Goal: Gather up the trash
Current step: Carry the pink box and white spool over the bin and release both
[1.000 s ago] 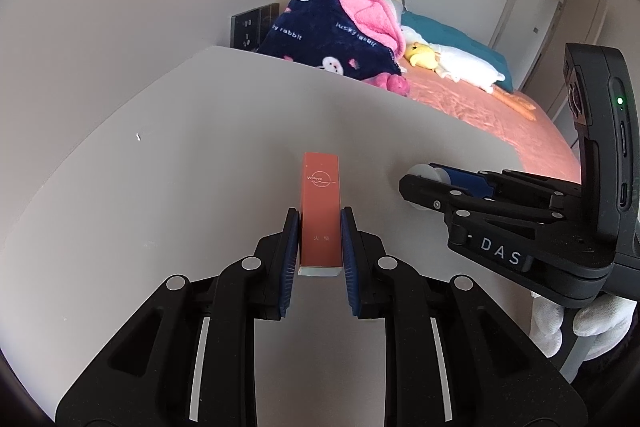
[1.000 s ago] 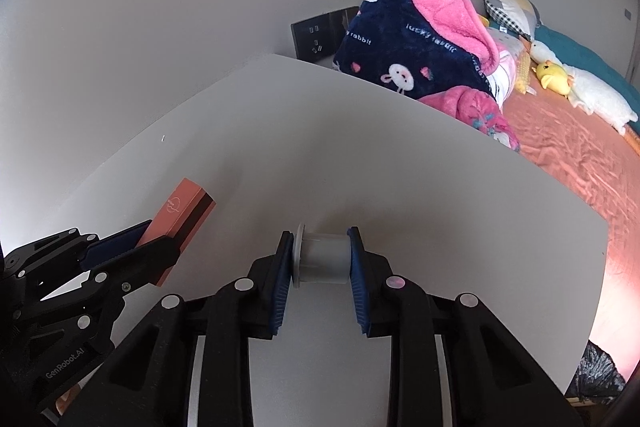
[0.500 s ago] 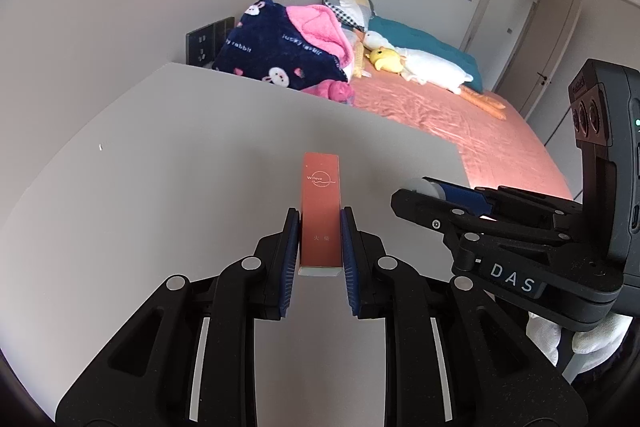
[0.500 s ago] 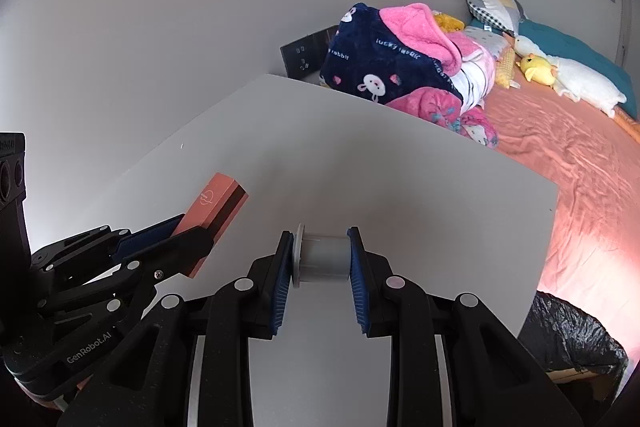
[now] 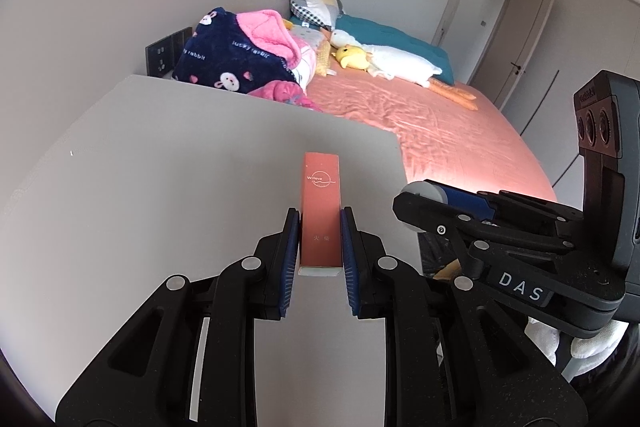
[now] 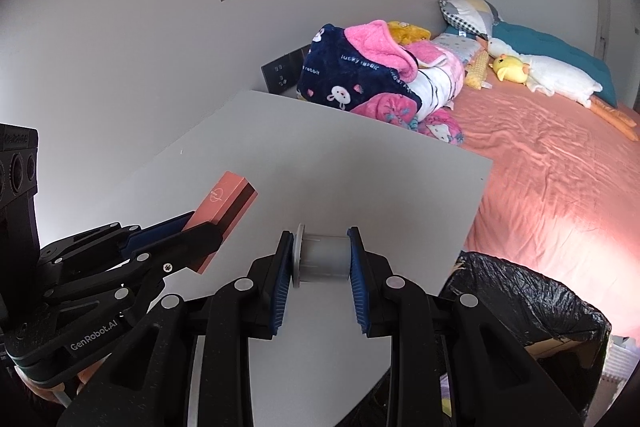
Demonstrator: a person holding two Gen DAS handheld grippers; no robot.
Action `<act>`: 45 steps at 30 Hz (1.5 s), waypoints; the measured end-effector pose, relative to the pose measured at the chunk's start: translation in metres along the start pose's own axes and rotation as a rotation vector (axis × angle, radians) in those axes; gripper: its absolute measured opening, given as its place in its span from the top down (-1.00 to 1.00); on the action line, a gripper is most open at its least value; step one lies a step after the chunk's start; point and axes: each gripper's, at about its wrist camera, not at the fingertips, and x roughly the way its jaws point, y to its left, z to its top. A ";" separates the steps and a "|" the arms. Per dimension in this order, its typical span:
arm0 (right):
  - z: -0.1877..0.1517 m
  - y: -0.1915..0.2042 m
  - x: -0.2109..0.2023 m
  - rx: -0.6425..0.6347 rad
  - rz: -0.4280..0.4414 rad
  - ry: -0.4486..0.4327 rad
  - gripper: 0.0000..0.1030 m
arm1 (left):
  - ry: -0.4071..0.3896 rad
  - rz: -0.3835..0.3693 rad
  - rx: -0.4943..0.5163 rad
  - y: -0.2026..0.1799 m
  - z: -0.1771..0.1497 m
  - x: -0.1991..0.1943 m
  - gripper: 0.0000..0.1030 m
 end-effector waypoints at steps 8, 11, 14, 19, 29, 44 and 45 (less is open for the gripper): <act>-0.016 -0.017 -0.031 0.027 -0.025 -0.025 0.44 | 0.002 -0.040 0.027 -0.033 -0.006 -0.006 0.60; -0.022 -0.025 -0.043 0.038 -0.037 -0.038 0.44 | 0.004 -0.057 0.038 -0.045 -0.008 -0.008 0.60; -0.026 -0.034 -0.056 0.049 -0.048 -0.052 0.44 | 0.006 -0.073 0.049 -0.058 -0.010 -0.009 0.60; -0.032 -0.051 -0.075 0.070 -0.068 -0.070 0.44 | 0.012 -0.099 0.075 -0.081 -0.011 -0.009 0.60; -0.049 -0.086 -0.104 0.124 -0.103 -0.095 0.44 | 0.042 -0.151 0.136 -0.125 -0.012 0.003 0.60; -0.071 -0.139 -0.143 0.224 -0.176 -0.133 0.44 | 0.152 -0.348 0.166 -0.172 -0.024 0.028 0.59; -0.071 -0.142 -0.147 0.235 -0.181 -0.142 0.43 | 0.173 -0.371 0.165 -0.173 -0.025 0.031 0.48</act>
